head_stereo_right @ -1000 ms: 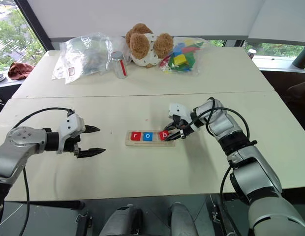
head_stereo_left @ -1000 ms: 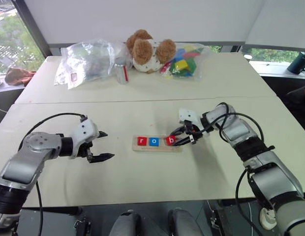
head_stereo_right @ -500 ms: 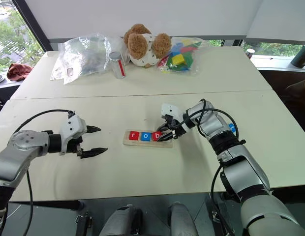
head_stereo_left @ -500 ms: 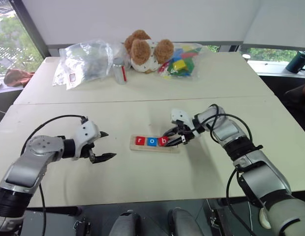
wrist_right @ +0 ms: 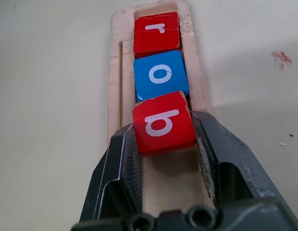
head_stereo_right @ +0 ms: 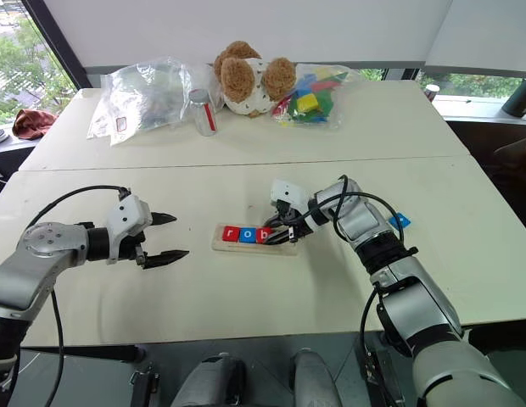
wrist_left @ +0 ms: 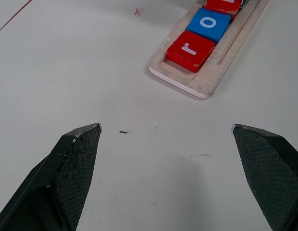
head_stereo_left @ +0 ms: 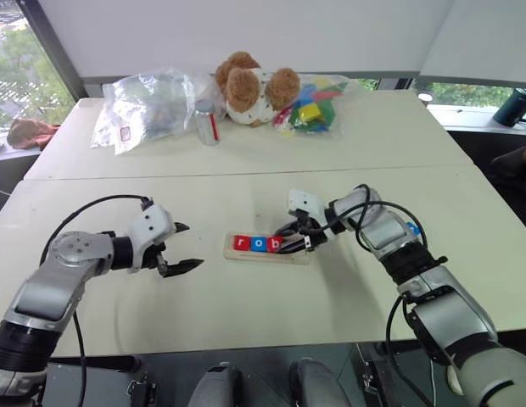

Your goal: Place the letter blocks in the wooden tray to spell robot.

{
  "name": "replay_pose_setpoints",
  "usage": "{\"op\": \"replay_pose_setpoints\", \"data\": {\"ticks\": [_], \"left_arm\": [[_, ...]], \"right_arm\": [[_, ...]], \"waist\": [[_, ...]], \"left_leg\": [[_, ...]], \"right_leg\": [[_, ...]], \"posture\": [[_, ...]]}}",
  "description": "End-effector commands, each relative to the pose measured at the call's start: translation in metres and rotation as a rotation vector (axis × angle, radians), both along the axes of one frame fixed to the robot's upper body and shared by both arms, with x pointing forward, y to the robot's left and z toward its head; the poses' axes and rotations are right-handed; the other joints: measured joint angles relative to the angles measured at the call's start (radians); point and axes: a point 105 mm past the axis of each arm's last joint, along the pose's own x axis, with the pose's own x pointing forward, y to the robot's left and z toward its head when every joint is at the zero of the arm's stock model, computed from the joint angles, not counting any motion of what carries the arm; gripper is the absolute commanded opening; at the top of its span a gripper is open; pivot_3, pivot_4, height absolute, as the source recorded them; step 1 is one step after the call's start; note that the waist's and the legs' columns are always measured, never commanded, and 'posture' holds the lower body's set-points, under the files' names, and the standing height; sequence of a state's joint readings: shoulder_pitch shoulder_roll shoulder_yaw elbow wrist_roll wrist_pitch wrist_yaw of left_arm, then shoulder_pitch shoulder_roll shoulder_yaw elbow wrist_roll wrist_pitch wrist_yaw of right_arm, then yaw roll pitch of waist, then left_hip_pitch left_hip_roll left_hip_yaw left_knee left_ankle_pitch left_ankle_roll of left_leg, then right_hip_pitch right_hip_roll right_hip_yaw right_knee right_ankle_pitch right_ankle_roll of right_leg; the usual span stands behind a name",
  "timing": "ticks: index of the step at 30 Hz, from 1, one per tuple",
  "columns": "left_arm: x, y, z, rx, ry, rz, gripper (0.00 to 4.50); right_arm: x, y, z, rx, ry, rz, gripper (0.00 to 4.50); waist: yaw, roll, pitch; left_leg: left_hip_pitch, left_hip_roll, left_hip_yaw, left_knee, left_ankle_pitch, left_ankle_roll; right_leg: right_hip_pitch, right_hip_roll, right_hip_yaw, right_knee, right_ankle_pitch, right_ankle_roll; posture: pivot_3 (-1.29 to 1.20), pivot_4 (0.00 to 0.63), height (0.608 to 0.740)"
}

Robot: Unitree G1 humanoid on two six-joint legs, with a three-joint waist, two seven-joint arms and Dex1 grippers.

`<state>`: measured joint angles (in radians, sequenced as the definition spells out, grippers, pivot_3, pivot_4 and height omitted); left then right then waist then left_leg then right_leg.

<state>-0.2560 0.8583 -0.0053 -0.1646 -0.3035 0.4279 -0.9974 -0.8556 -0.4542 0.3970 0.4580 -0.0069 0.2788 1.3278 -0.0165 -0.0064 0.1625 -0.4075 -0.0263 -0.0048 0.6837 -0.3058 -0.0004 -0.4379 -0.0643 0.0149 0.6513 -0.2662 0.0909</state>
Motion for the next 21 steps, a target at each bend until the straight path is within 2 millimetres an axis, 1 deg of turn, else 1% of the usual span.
{"op": "replay_pose_setpoints", "data": {"ticks": [1,5,9,15,21], "left_arm": [[0.004,-0.003,0.012,-0.002,-0.060,-0.009,4.50],[0.005,-0.004,0.012,-0.003,-0.064,-0.008,4.50],[0.006,-0.003,0.010,0.003,-0.065,-0.005,4.50],[0.008,-0.004,0.009,0.004,-0.071,-0.006,4.50],[0.010,-0.005,0.008,0.004,-0.071,-0.008,4.50]], "right_arm": [[0.001,0.010,0.010,0.035,-0.043,0.006,1.16],[0.004,0.013,0.010,0.040,-0.054,-0.028,1.16],[0.001,0.017,0.012,0.061,-0.035,-0.027,1.16],[-0.002,0.020,0.009,0.068,-0.023,-0.039,1.16],[0.000,0.022,0.007,0.076,-0.026,-0.069,1.16]], "waist": [[0.000,0.000,0.000],[0.000,0.000,0.000],[0.000,0.000,0.000],[0.000,0.000,0.000],[-0.001,0.000,0.000]], "left_leg": [[0.000,0.000,0.000,0.000,0.000,0.000],[0.000,0.000,0.000,0.000,0.000,0.000],[0.000,0.000,0.000,0.000,0.000,0.000],[0.000,0.000,0.000,0.000,0.000,0.000],[0.000,0.000,0.000,0.000,0.000,0.000]], "right_leg": [[0.000,0.000,0.000,0.000,0.000,0.000],[0.000,0.000,0.000,0.000,0.000,0.000],[0.000,0.000,0.000,0.000,0.000,0.000],[0.000,0.000,0.000,0.001,0.000,0.000],[0.000,0.001,0.000,0.001,0.000,0.000]], "posture": [[0.00,0.150,0.740],[0.00,0.150,0.740],[0.00,0.150,0.740],[0.00,0.150,0.740],[0.00,0.150,0.740]]}}
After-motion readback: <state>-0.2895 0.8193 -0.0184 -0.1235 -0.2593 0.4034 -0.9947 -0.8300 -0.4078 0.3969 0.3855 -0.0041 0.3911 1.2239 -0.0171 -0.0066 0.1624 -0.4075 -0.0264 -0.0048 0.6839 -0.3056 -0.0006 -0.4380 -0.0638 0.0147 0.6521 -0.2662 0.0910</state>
